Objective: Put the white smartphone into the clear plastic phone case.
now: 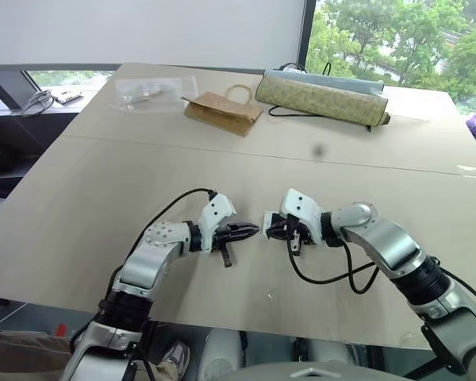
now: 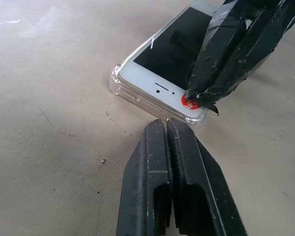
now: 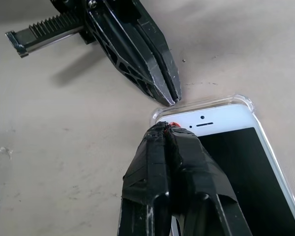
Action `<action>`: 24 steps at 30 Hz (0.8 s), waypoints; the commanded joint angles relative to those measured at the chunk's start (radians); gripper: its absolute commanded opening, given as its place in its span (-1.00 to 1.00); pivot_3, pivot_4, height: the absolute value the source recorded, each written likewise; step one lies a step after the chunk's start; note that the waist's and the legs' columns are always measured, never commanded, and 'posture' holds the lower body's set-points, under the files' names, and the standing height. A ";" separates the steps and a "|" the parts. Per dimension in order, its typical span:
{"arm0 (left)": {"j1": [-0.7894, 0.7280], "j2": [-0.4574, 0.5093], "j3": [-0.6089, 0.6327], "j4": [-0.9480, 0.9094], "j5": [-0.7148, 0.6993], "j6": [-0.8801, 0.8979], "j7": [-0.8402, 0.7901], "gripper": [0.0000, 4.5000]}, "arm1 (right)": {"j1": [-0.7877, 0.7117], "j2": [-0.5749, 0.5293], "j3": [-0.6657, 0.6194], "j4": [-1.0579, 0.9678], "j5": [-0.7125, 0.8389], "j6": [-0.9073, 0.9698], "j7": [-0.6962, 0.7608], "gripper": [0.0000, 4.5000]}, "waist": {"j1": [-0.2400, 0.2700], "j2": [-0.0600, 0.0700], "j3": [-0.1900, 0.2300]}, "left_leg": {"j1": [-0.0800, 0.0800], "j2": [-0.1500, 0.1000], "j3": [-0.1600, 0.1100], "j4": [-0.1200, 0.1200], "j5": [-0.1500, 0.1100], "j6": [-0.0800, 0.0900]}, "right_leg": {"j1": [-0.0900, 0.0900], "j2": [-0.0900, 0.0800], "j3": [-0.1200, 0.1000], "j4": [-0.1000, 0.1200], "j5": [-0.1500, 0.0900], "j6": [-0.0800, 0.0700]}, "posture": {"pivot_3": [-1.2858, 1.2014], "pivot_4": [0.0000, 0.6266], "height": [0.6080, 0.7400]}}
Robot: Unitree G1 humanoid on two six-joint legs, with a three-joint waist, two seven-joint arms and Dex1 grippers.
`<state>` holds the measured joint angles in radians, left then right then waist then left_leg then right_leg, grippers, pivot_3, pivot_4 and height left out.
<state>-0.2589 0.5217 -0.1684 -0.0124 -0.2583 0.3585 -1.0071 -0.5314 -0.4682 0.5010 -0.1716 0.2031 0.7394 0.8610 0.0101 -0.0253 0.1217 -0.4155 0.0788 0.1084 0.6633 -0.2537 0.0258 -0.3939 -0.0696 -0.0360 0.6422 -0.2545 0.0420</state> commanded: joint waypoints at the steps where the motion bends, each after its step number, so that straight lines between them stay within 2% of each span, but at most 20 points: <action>1: 0.015 0.007 -0.004 -0.038 -0.004 0.004 0.002 -0.96 | 0.008 0.003 0.021 0.044 -0.023 0.025 0.002 -1.00 | 0.000 0.000 0.000 | 0.000 0.000 0.000 0.000 0.000 0.000 | 0.000 0.000 0.000 0.000 0.000 0.000 | 0.03 -0.52 1.00; 6: 0.018 0.007 -0.002 -0.039 -0.004 0.005 0.005 -0.96 | 0.029 0.030 -0.121 -0.069 0.101 0.068 0.010 -1.00 | 0.000 0.000 0.000 | -0.001 0.000 0.000 0.000 0.000 0.000 | 0.000 0.000 0.000 0.000 0.000 0.000 | 0.03 -0.52 1.00; 11: 0.006 0.003 -0.006 -0.023 0.001 0.000 0.003 -0.96 | 0.037 0.015 -0.258 -0.184 0.179 0.166 -0.046 -1.00 | 0.002 0.001 0.001 | -0.002 0.000 0.000 0.000 0.000 0.000 | -0.001 0.000 0.000 -0.001 0.000 0.000 | 0.03 -0.52 1.00; 13: 0.003 0.004 -0.008 -0.019 0.003 -0.002 0.001 -0.96 | 0.050 -0.019 -0.293 -0.227 0.183 0.203 -0.068 -1.00 | 0.004 0.001 0.001 | -0.002 0.000 0.000 0.000 0.000 0.000 | -0.001 0.000 0.000 -0.001 0.000 0.000 | 0.03 -0.52 1.00; 17: -0.006 0.004 -0.011 -0.006 0.006 -0.005 -0.005 -0.96 | 0.123 -0.156 -0.367 -0.336 0.190 0.267 -0.082 -1.00 | 0.005 0.001 0.001 | -0.002 0.000 0.000 0.000 0.000 0.000 | 0.000 0.000 0.000 -0.001 0.000 0.000 | 0.03 -0.52 1.00; 20: -0.016 0.004 -0.015 0.007 0.010 -0.008 -0.009 -0.96 | 0.176 -0.259 -0.360 -0.362 0.141 0.253 -0.102 -1.00 | 0.003 0.001 0.001 | -0.002 0.000 0.000 0.000 0.000 0.000 | -0.001 -0.001 0.000 -0.002 0.000 0.000 | 0.03 -0.52 1.00; 24: -0.030 0.004 -0.017 0.021 0.013 -0.012 -0.015 -0.96 | 0.208 -0.297 -0.368 -0.358 0.135 0.246 -0.123 -1.00 | 0.001 0.001 0.001 | -0.002 0.000 -0.002 0.000 0.000 0.000 | -0.001 0.000 0.000 -0.001 0.000 0.000 | 0.03 -0.52 1.00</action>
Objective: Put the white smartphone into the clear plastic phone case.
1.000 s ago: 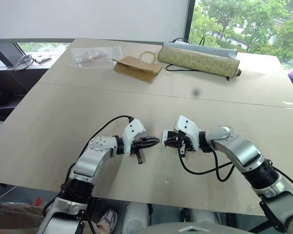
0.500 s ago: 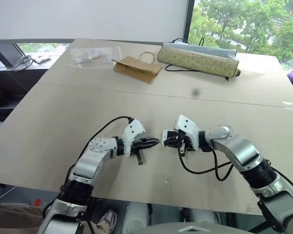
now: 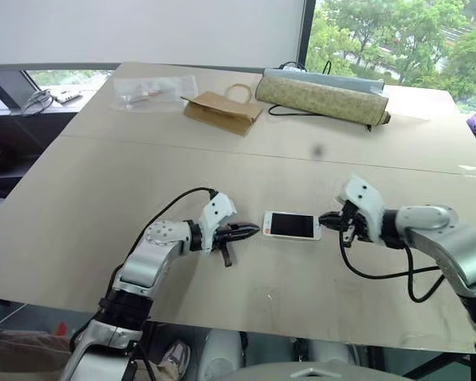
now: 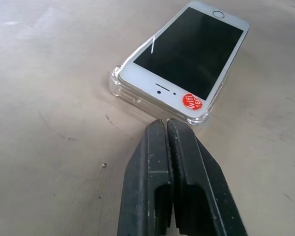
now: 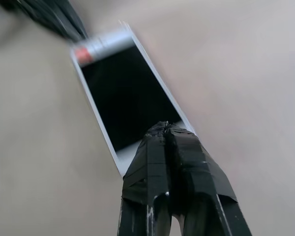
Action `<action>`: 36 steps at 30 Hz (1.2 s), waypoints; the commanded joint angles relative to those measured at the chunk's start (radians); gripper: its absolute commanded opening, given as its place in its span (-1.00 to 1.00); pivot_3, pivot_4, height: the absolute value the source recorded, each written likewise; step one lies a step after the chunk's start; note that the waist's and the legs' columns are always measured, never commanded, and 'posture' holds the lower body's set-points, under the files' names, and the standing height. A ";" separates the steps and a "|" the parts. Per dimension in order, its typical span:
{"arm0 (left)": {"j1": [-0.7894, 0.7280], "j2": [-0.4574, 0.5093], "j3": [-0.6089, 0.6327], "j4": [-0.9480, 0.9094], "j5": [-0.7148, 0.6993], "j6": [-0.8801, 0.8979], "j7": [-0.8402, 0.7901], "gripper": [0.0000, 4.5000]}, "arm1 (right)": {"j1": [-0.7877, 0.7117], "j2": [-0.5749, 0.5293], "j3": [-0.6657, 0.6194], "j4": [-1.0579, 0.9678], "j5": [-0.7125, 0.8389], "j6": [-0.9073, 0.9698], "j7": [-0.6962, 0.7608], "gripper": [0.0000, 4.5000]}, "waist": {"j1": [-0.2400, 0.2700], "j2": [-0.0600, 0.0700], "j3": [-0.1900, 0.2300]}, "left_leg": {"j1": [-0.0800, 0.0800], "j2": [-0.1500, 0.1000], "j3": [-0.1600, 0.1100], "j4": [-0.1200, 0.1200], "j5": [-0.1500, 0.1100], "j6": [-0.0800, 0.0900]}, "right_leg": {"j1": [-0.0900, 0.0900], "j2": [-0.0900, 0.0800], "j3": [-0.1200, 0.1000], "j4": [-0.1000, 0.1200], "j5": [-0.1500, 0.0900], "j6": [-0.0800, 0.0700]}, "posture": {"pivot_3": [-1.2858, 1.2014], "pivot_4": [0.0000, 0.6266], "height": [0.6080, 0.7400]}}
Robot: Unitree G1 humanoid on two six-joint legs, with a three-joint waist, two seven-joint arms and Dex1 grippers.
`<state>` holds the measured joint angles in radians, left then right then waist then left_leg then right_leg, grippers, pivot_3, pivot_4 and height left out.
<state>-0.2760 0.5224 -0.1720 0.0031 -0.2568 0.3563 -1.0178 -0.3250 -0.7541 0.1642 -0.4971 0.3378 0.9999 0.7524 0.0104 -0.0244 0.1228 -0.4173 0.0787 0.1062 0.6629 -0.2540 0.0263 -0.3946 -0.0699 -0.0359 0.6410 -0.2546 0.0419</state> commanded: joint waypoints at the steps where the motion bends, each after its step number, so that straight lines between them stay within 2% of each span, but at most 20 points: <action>1: -0.015 0.004 -0.014 0.008 0.012 -0.011 -0.007 -0.96 | 0.005 -0.015 -0.031 -0.031 -0.002 -0.016 -0.018 -1.00 | 0.001 0.000 0.000 | 0.000 0.000 0.000 0.000 0.000 0.000 | 0.000 0.000 0.000 0.000 0.000 0.000 | 0.03 -0.52 1.00; 11: -0.032 0.003 -0.024 0.032 0.018 -0.024 -0.016 -0.96 | -0.017 0.004 0.118 -0.015 -0.068 -0.064 -0.025 -1.00 | 0.002 -0.001 0.000 | 0.000 0.000 -0.001 0.000 0.000 0.000 | 0.000 0.000 0.000 0.000 0.000 0.000 | 0.03 -0.52 1.00; 19: -0.032 0.004 -0.023 0.032 0.019 -0.026 -0.021 -0.96 | -0.019 0.052 0.134 -0.046 -0.062 -0.051 -0.030 -1.00 | 0.000 -0.001 0.000 | 0.001 0.000 -0.002 0.000 0.000 0.000 | 0.000 0.000 0.000 0.000 0.000 0.000 | 0.03 -0.52 1.00; 27: -0.027 0.016 -0.012 0.015 0.000 -0.012 -0.037 -0.96 | -0.009 0.061 0.083 -0.047 -0.031 -0.045 -0.040 -1.00 | 0.004 -0.001 0.000 | 0.000 0.000 -0.002 0.000 0.000 0.000 | 0.000 0.000 0.000 -0.001 0.000 0.000 | 0.03 -0.52 1.00; 32: 0.000 0.069 0.079 -0.096 -0.136 0.062 -0.095 -0.96 | 0.012 0.031 -0.101 -0.093 0.072 0.003 -0.018 -1.00 | 0.002 -0.001 0.002 | -0.001 0.000 -0.002 0.000 0.000 0.000 | -0.001 0.000 0.000 0.000 0.000 0.000 | 0.03 -0.52 1.00; 36: -0.044 0.072 0.092 -0.163 -0.198 0.150 -0.085 -0.96 | 0.068 0.008 -0.169 -0.123 0.114 -0.002 -0.009 -1.00 | 0.008 -0.002 0.002 | -0.001 0.000 -0.003 -0.001 0.000 0.000 | -0.001 0.000 0.000 -0.001 0.000 0.000 | 0.03 -0.52 1.00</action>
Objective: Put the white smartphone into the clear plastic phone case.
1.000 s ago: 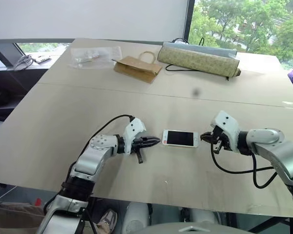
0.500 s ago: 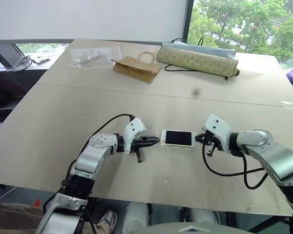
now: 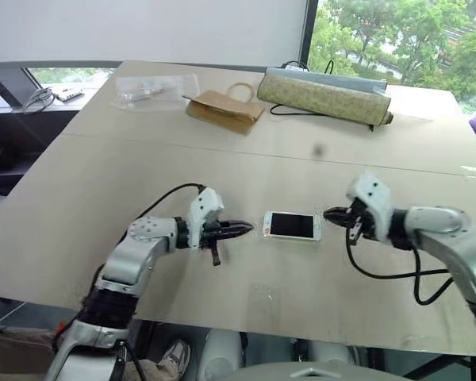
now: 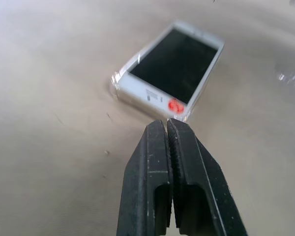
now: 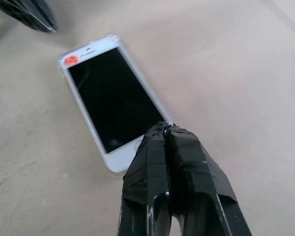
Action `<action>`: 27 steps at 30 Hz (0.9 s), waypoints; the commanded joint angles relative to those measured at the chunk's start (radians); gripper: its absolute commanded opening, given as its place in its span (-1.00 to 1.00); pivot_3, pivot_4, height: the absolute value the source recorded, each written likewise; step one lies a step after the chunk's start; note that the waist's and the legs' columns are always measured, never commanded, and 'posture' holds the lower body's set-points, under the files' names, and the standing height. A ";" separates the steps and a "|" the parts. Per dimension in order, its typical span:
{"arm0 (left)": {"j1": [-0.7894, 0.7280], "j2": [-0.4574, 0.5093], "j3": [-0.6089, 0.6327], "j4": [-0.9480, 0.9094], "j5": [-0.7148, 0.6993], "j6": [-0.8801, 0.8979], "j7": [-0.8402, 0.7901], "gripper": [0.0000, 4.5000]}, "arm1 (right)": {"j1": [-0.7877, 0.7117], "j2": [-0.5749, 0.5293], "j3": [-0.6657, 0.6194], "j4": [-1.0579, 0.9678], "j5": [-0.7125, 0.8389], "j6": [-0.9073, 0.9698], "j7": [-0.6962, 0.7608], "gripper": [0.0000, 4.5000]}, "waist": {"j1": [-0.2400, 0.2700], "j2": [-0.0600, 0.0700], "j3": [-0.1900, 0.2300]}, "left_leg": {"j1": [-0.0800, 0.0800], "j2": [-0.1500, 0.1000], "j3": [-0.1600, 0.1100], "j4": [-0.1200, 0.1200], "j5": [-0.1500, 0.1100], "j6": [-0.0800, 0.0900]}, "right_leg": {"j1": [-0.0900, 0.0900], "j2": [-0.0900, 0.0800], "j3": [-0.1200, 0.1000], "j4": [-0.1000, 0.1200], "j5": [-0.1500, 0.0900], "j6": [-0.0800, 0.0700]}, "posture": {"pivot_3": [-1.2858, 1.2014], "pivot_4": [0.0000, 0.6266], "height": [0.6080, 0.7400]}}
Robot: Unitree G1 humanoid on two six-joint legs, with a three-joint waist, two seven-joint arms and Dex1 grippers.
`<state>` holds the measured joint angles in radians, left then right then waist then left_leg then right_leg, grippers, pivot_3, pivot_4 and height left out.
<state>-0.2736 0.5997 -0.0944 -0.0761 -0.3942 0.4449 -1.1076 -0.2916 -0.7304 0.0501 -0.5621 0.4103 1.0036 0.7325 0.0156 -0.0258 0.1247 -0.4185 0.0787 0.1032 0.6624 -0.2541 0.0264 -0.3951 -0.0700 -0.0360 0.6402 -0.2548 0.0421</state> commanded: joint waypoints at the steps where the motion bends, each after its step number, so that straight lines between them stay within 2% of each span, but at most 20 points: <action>1: -0.063 -0.010 0.005 -0.094 -0.058 0.075 0.014 -0.96 | 0.048 -0.019 -0.060 -0.064 0.044 -0.010 0.009 -1.00 | 0.003 -0.001 0.001 | 0.000 0.000 0.000 0.000 0.000 0.000 | 0.000 0.000 0.000 0.000 0.000 0.000 | 0.03 -0.52 1.00; 5: -0.163 -0.082 -0.056 -0.060 -0.024 0.091 0.058 -0.96 | 0.085 0.005 -0.077 -0.082 0.060 -0.014 -0.030 -1.00 | 0.000 -0.002 0.001 | 0.000 -0.001 0.000 0.001 0.000 0.000 | 0.001 0.000 0.000 0.000 0.000 0.001 | 0.03 -0.52 1.00; 10: -0.250 -0.139 -0.142 0.135 0.082 0.011 0.061 -0.96 | 0.124 0.014 -0.079 -0.133 0.062 -0.004 -0.079 -1.00 | -0.006 -0.002 0.001 | 0.000 -0.002 0.000 0.002 0.000 0.000 | 0.001 0.001 0.001 0.001 0.000 0.001 | 0.03 -0.52 1.00; 19: -0.220 -0.123 -0.169 0.245 0.115 -0.074 -0.037 -0.96 | 0.159 0.049 -0.067 -0.170 0.057 -0.036 -0.159 -1.00 | -0.001 -0.003 0.002 | 0.000 -0.004 -0.004 0.000 0.000 0.000 | 0.000 0.003 0.004 0.000 0.000 0.001 | 0.03 -0.52 1.00; 27: -0.223 -0.157 -0.211 0.301 0.184 -0.118 -0.036 -0.96 | 0.149 0.061 -0.012 -0.147 0.040 -0.032 -0.196 -1.00 | 0.000 -0.003 0.002 | 0.000 -0.005 -0.005 0.002 0.000 0.000 | 0.001 0.003 0.004 0.001 0.000 0.001 | 0.03 -0.52 1.00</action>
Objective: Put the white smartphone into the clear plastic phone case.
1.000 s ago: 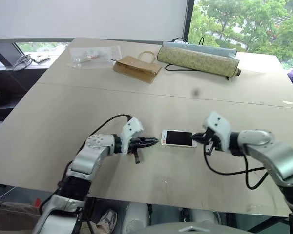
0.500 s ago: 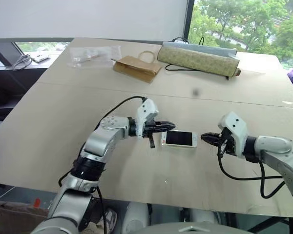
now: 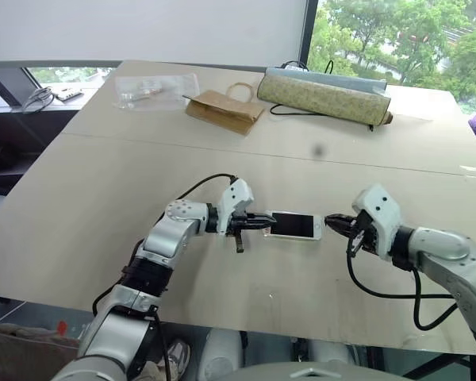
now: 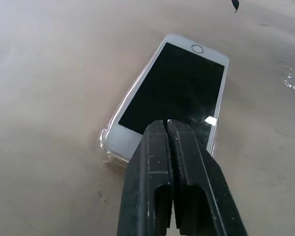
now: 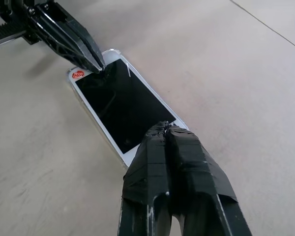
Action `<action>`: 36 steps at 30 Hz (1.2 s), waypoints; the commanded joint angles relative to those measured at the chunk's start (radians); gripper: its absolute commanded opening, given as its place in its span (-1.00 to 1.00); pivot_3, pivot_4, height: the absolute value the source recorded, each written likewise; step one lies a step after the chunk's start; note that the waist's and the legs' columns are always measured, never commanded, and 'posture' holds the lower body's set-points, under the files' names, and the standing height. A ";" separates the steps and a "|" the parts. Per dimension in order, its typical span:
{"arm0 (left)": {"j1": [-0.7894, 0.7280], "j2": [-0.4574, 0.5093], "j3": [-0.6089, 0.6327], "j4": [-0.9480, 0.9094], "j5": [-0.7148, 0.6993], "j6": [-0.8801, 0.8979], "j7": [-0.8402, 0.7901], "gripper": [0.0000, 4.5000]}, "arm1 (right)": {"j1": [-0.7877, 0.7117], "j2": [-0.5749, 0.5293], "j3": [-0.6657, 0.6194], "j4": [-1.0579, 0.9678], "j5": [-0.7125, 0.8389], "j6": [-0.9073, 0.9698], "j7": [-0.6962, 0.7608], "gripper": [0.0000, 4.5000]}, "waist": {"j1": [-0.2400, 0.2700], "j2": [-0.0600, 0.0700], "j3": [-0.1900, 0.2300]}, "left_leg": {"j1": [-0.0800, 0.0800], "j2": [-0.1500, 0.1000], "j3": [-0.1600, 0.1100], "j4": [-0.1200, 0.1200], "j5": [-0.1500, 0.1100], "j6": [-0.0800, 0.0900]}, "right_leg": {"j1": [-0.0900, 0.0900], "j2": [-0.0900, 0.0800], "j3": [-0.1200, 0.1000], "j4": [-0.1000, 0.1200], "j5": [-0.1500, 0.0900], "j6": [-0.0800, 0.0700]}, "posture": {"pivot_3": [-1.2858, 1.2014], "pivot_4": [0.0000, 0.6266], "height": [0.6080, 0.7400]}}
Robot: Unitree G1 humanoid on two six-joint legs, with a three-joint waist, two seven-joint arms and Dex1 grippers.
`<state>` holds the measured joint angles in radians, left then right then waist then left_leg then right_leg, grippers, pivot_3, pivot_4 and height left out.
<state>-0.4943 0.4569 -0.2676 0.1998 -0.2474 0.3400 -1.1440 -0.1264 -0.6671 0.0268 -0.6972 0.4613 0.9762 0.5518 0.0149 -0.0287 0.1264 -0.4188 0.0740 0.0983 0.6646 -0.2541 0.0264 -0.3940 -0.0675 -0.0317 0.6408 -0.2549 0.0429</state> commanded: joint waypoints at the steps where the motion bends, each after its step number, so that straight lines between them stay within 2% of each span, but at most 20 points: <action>1: -0.003 -0.015 -0.046 0.033 0.050 -0.019 -0.001 -0.96 | -0.019 -0.010 0.023 -0.004 -0.021 -0.007 -0.016 -1.00 | 0.000 0.000 0.000 | 0.000 0.000 0.000 0.000 0.000 0.000 | 0.000 0.000 0.000 0.000 0.000 0.000 | 0.03 -0.52 1.00; 9: 0.006 -0.005 -0.061 0.067 0.083 -0.040 -0.010 -0.96 | -0.075 -0.021 0.101 0.065 -0.058 0.001 -0.009 -1.00 | -0.002 0.000 -0.001 | 0.001 0.000 0.000 0.000 0.000 0.000 | 0.000 0.000 0.000 0.001 0.000 0.000 | 0.03 -0.52 1.00; 17: 0.019 -0.004 -0.060 0.045 0.086 -0.032 -0.003 -0.96 | -0.119 0.041 0.145 0.174 -0.079 -0.025 -0.014 -1.00 | -0.001 -0.001 -0.001 | 0.001 0.000 0.000 0.000 0.000 0.000 | 0.001 0.000 0.000 0.001 0.000 0.000 | 0.03 -0.52 1.00; 21: 0.026 0.000 -0.060 0.030 0.086 -0.025 0.001 -0.96 | -0.127 0.030 0.189 0.229 -0.117 -0.035 -0.003 -1.00 | -0.002 -0.001 -0.001 | 0.001 0.000 0.000 0.000 0.000 0.000 | 0.001 0.000 0.000 0.001 0.000 0.000 | 0.03 -0.52 1.00; 36: 0.037 -0.004 -0.052 0.008 0.080 -0.003 0.022 -0.96 | -0.223 0.068 0.342 0.410 -0.116 0.182 0.038 -1.00 | -0.004 -0.008 -0.019 | 0.007 0.000 -0.006 0.001 0.000 0.000 | 0.006 0.000 0.000 0.001 -0.002 -0.004 | 0.03 -0.52 1.00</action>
<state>-0.4760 0.4477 -0.2931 0.1974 -0.1948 0.3178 -1.1256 -0.3945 -0.5977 0.2841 -0.3702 0.3580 1.0864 0.5827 0.0105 -0.0370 0.1074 -0.4120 0.0744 0.0914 0.6653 -0.2542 0.0266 -0.3883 -0.0676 -0.0321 0.6416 -0.2569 0.0391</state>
